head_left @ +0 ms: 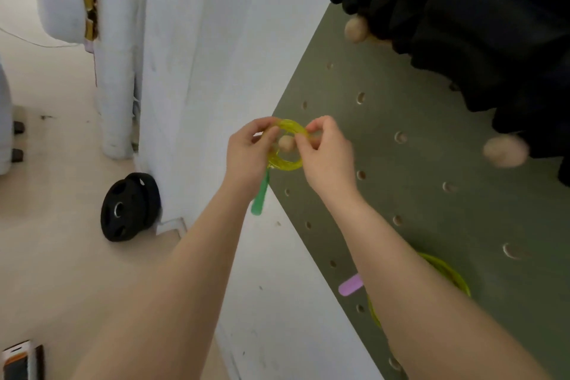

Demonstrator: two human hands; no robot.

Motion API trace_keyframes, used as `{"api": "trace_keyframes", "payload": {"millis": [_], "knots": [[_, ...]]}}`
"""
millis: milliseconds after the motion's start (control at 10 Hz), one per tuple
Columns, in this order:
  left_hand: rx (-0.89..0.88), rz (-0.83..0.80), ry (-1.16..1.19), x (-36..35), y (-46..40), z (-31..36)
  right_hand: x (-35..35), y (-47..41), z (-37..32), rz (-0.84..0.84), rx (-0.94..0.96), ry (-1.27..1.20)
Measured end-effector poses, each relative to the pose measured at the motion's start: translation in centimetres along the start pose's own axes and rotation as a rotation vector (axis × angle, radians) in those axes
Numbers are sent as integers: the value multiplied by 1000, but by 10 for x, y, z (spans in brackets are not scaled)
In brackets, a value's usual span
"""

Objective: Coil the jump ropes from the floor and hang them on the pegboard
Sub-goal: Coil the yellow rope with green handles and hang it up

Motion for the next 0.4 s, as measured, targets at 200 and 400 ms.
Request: {"api": "trace_keyframes", "payload": {"millis": [200, 400], "knots": [[63, -108, -416, -40, -25, -41, 25, -15, 23, 65, -132, 236], [19, -278, -633, -18, 20, -39, 39, 17, 9, 120, -3, 305]]}}
Point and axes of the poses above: each hand's wrist, its own y-axis away from the middle knuckle, its own x-axis out of the back of the hand, z = x × y, the point moved 8 cm from there along -y, towards the middle knuckle, and after that the axes turned 1 degree about -y, right-handed, at the moved point
